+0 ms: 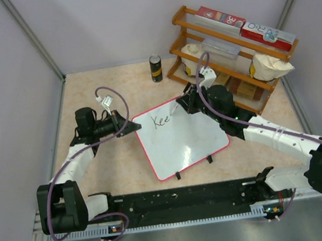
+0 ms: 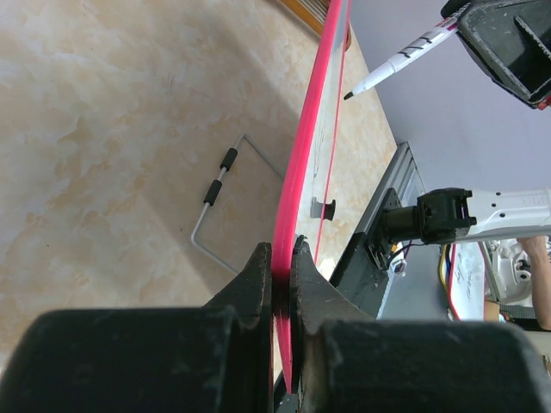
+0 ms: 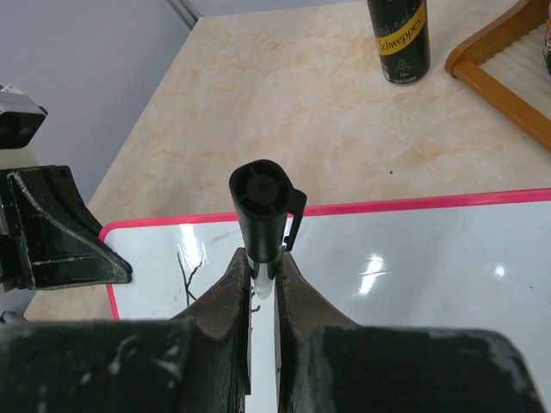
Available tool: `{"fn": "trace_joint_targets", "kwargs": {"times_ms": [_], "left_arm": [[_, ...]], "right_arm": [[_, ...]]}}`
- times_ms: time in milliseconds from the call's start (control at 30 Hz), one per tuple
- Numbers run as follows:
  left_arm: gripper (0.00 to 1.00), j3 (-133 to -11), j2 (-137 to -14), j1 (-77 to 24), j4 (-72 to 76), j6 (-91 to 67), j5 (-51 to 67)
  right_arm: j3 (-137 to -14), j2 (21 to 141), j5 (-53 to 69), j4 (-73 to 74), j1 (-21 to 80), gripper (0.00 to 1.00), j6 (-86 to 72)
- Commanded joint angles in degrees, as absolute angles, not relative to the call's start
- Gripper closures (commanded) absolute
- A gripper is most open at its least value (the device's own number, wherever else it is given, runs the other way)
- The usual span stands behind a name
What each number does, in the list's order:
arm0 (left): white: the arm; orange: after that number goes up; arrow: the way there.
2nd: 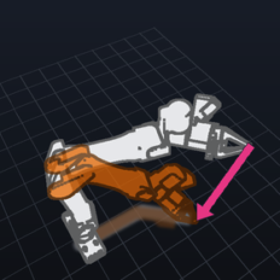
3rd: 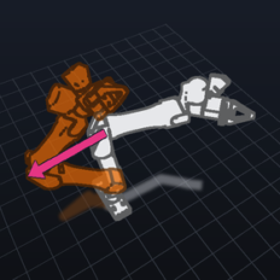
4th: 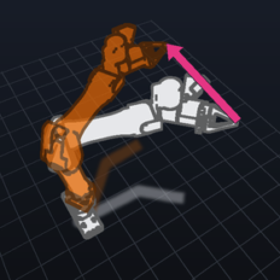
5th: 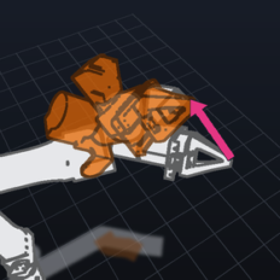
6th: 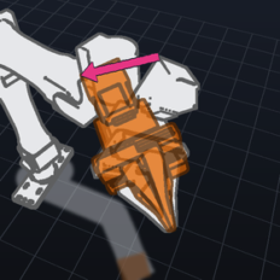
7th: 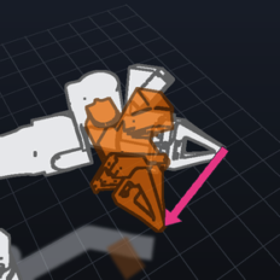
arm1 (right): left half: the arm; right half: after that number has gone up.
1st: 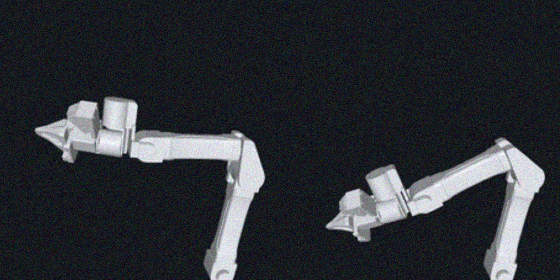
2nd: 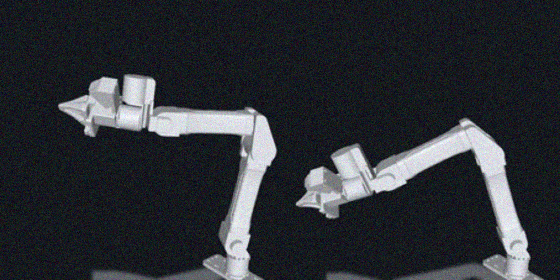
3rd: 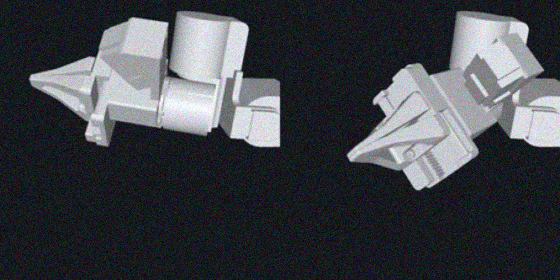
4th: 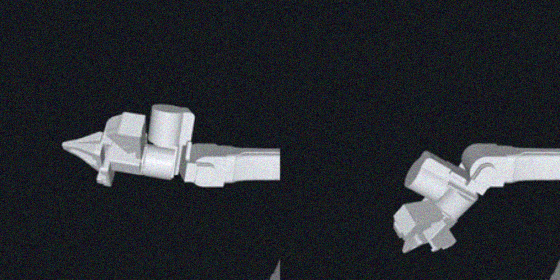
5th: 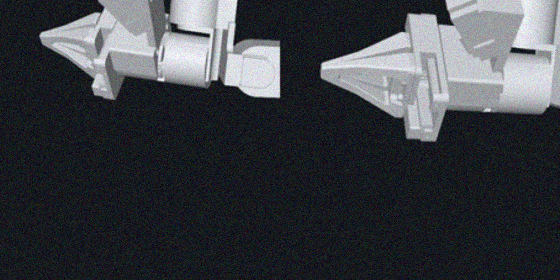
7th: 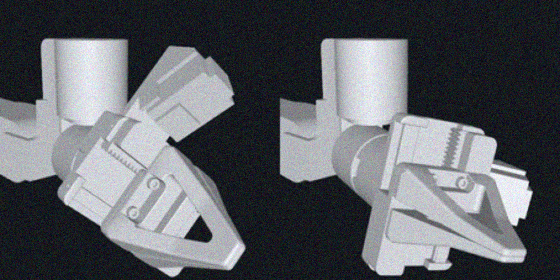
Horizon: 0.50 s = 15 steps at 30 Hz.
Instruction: Write a sentence on the whiteboard
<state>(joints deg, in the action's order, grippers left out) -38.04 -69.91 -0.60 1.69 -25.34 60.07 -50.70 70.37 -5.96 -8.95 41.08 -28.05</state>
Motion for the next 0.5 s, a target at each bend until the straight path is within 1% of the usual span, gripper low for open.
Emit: {"fn": "trace_joint_targets", "kwargs": {"times_ms": [0, 467], "left_arm": [[1.00, -37.9, -70.0, -1.4, 0.2, -18.8, 53.6], [1.00, -38.0, -70.0, -1.5, -1.3, -18.8, 53.7]], "right_arm": [[-54.3, 71.2, -5.8, -11.2, 40.6, 1.00, -27.1], [-54.0, 73.3, -6.4, -12.0, 40.7, 1.00, -27.2]]}}
